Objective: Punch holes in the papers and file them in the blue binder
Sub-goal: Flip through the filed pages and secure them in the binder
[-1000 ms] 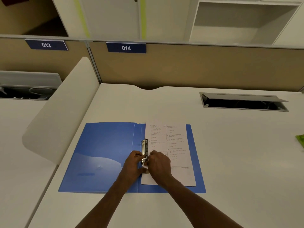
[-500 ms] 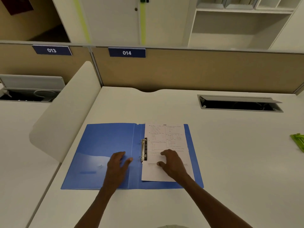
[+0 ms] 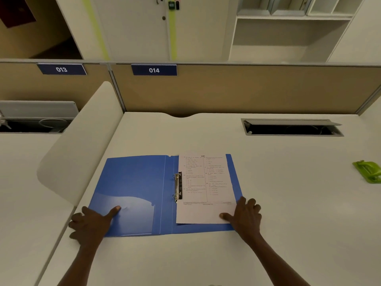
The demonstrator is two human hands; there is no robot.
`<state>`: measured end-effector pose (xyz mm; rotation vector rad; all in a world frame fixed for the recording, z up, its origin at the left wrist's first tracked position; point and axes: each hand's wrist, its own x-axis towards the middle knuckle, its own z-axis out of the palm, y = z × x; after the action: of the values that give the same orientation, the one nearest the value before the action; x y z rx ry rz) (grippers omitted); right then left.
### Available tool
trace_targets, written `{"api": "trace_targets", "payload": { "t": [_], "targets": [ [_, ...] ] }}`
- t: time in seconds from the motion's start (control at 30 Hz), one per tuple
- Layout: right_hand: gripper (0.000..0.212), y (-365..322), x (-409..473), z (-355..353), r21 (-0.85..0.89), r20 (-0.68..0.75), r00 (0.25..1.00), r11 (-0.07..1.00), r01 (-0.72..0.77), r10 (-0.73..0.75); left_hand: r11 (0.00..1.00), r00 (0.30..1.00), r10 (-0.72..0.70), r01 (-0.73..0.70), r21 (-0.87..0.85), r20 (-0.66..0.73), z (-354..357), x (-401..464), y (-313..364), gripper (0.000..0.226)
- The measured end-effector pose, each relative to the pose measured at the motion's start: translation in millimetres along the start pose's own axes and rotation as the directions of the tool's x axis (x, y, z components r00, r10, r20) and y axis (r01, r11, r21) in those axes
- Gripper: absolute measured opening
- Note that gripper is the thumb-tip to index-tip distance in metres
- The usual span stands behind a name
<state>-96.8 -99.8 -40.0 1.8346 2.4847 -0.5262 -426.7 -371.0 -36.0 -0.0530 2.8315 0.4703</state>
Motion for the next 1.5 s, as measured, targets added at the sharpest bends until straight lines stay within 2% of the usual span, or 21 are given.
{"api": "trace_targets", "payload": {
  "t": [0.2, 0.3, 0.4, 0.47, 0.63, 0.73, 0.8, 0.87, 0.93, 1.07, 1.17, 1.27, 1.3, 1.37, 1.43, 1.47, 1.5],
  "targets": [
    [0.085, -9, -1, -6, -0.014, 0.034, 0.999, 0.999, -0.031, 0.032, 1.0, 1.0, -0.028, 0.028, 0.001, 0.004, -14, 12, -5, 0.117],
    [0.084, -13, 1, -10, -0.028, 0.065, 0.996, 0.998, -0.056, 0.058, 0.995, 0.999, -0.043, 0.044, -0.09, 0.014, -32, 16, 0, 0.099],
    [0.081, -14, 1, -11, -0.033, 0.068, 0.996, 0.998, -0.06, 0.062, 0.987, 0.997, -0.051, 0.041, -0.158, -0.06, -57, 0, 15, 0.08],
    [0.08, -13, 0, -11, -0.037, 0.063, 0.996, 0.998, -0.057, 0.06, 0.984, 0.99, -0.004, -0.021, -0.178, -0.139, -77, -18, 26, 0.072],
    [0.079, -10, -2, -10, -0.013, 0.045, 0.998, 0.999, -0.048, 0.049, 0.909, 0.926, 0.27, -0.336, -0.248, -0.264, -127, -58, 50, 0.045],
    [0.08, -11, -1, -9, -0.007, 0.051, 0.997, 0.999, -0.053, 0.053, 0.859, 0.889, 0.407, -0.45, -0.246, -0.209, -150, -78, 71, 0.039],
    [0.081, -10, 0, -8, -0.013, 0.049, 0.997, 0.998, -0.055, 0.056, 0.79, 0.875, 0.464, -0.479, -0.382, -0.138, -159, -92, 83, 0.031],
    [0.08, -9, 0, -8, -0.003, 0.046, 0.997, 0.999, -0.054, 0.054, 0.673, 0.841, 0.537, -0.47, -0.571, -0.059, -163, -110, 95, 0.018],
    [0.079, -8, -1, -7, 0.008, 0.046, 0.998, 0.999, -0.044, 0.044, 0.572, 0.789, 0.614, -0.423, -0.703, 0.025, -160, -129, 109, 0.015],
    [0.08, -4, -1, -8, 0.04, 0.073, 0.996, 0.998, -0.045, 0.042, 0.536, 0.703, 0.698, -0.384, -0.752, 0.139, -121, -153, 136, 0.025],
    [0.071, 0, 1, -11, 0.12, 0.111, 0.992, 0.99, -0.07, 0.056, 0.603, 0.686, 0.701, -0.425, -0.675, 0.194, -71, -158, 146, 0.034],
    [0.04, 8, 5, -21, 0.333, 0.111, 0.989, 0.933, -0.134, 0.102, 0.706, 0.682, 0.679, -0.504, -0.498, 0.273, -18, -159, 151, 0.051],
    [0.039, 12, 7, -27, 0.452, 0.142, 0.981, 0.873, -0.182, 0.131, 0.726, 0.677, 0.675, -0.542, -0.423, 0.291, 0, -158, 151, 0.055],
    [0.054, 16, 8, -37, 0.635, 0.248, 0.954, 0.715, -0.292, 0.17, 0.754, 0.687, 0.656, -0.606, -0.253, 0.312, 28, -154, 147, 0.064],
    [0.067, 21, 11, -42, 0.735, 0.333, 0.924, 0.561, -0.381, 0.19, 0.758, 0.696, 0.639, -0.643, -0.11, 0.329, 52, -152, 140, 0.07],
    [0.07, 23, 13, -43, 0.749, 0.351, 0.915, 0.527, -0.402, 0.198, 0.737, 0.685, 0.648, -0.674, -0.049, 0.334, 63, -151, 135, 0.072],
    [0.069, 24, 13, -44, 0.741, 0.349, 0.917, 0.541, -0.397, 0.194, 0.702, 0.667, 0.67, -0.712, 0.013, 0.326, 73, -151, 129, 0.073]
  ]
}}
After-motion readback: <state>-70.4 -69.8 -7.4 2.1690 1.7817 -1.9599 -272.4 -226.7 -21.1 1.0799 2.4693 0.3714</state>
